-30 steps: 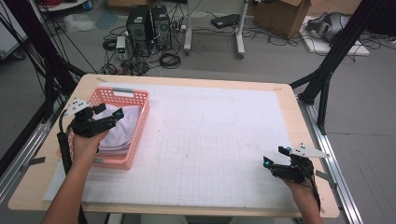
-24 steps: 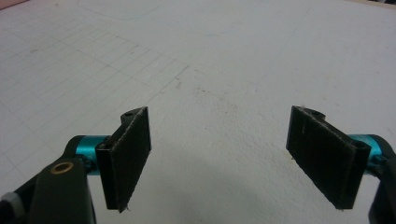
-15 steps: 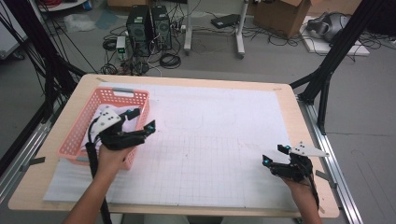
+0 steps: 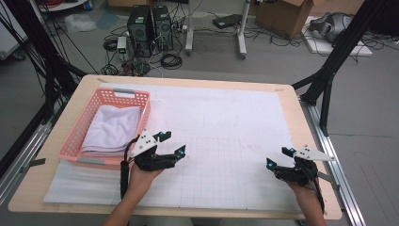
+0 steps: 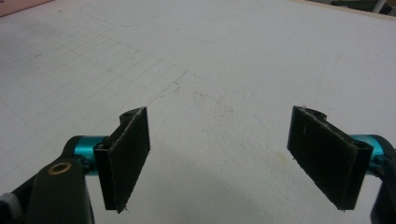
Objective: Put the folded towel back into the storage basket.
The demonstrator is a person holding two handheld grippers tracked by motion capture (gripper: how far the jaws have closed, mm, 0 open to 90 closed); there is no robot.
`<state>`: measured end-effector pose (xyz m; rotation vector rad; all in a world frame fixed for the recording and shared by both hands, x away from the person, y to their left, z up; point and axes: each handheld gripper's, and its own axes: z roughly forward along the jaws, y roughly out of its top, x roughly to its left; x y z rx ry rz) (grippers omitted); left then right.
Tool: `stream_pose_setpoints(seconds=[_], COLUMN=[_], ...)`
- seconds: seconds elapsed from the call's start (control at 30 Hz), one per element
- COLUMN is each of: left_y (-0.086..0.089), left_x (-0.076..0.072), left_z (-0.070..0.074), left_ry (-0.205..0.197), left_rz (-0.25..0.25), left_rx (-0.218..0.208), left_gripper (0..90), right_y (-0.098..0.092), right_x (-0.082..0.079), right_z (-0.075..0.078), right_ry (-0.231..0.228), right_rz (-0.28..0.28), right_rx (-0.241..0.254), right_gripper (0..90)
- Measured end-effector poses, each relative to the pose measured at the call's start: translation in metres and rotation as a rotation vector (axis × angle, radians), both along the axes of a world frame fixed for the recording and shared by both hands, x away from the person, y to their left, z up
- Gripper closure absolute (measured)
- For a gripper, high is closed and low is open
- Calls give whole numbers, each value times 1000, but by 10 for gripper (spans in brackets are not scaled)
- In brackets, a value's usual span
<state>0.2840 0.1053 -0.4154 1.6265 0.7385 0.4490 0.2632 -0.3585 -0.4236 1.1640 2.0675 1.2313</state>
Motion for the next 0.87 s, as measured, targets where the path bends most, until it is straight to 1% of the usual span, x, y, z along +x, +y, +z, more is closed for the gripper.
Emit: stream_pose_setpoints(seconds=[0.03,0.1,0.17,0.2,0.23,0.53,0.63,0.87], left_y=[0,-1,-1,-1,-2,-3,-3,-2], left_x=[0,0,0,1,1,1,1,1], left_z=[-3,-6,-8,-8,-9,-13,-14,-16], left_ry=[8,21,20,19,19,36,39,48], left_rz=[-2,-4,-4,-6,-6,-10,-9,-8], left_rx=[-8,2,-2,5,9,21,15,21], left_gripper=[254,254,254,255,255,255,255,254], right_y=[1,1,3,3,3,2,2,1], right_x=[-1,-1,-1,-1,-2,-1,-1,-2], right_z=[0,0,-1,-1,-1,-1,-1,-1], right_ry=[4,0,4,0,6,0,2,2], right_rz=[-3,-1,0,1,-2,-1,-3,-6], right_rx=[2,-3,-3,-7,-3,-3,2,5], right_gripper=[203,203,203,203,203,203,203,203])
